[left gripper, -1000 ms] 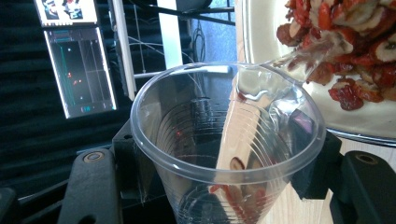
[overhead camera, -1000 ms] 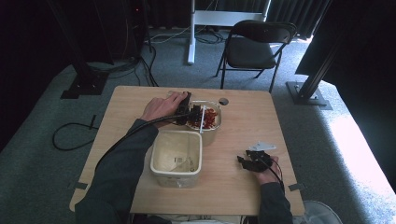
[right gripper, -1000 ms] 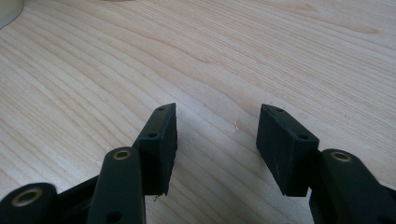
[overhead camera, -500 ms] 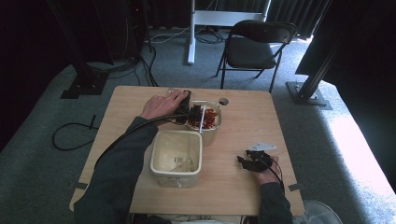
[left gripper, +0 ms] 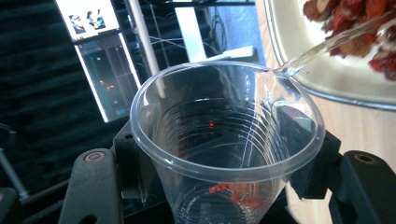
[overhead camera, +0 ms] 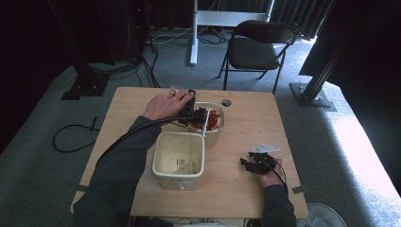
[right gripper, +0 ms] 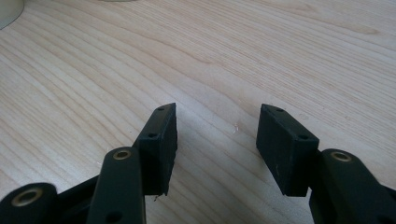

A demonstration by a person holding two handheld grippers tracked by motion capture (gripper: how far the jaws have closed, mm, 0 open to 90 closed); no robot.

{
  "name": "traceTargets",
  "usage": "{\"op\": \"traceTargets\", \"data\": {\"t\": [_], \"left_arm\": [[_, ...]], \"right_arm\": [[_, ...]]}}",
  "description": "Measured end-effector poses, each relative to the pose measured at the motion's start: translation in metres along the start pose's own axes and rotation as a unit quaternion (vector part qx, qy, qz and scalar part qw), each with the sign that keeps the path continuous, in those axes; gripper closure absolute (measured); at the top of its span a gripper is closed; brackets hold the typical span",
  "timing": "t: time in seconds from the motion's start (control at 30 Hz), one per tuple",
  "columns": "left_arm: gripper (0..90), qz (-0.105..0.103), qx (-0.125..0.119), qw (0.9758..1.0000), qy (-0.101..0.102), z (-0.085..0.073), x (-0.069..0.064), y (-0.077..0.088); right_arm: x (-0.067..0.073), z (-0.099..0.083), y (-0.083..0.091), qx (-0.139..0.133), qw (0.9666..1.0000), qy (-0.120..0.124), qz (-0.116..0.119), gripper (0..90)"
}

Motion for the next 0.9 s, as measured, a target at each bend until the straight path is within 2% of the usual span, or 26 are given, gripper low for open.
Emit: {"op": "traceTargets", "data": {"t": [0.13,0.4,0.7,0.9], "left_arm": [[36.6,0.008,0.004,0.9999,-0.015,0.0012,0.0006,0.0017],[36.6,0.013,0.001,0.9998,-0.018,0.0033,0.0006,0.0015],[36.5,0.016,-0.001,0.9998,-0.011,0.0013,0.0023,0.0035],[36.5,0.013,-0.006,0.9999,0.008,-0.0007,0.0026,0.0036]], "right_arm": [[0.0001,0.0000,0.0000,0.000,1.0000,0.000,0.000,47.3],[0.0000,0.0000,0.0000,0.000,1.0000,0.000,0.000,47.3],[0.0001,0.0004,-0.0005,-0.001,1.0000,0.001,0.000,47.3],[0.0000,0.0004,-0.0005,-0.001,1.0000,0.000,0.001,47.3]]}}
Point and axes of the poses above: each handheld gripper's, and its own axes: y roughly backward along the jaws, z roughly out of its top, x roughly to its left, the point moved 6 cm from there along -y, roughly forward along the jaws, and after that the axes turned 4 degrees about x, right-handed, at the moved point
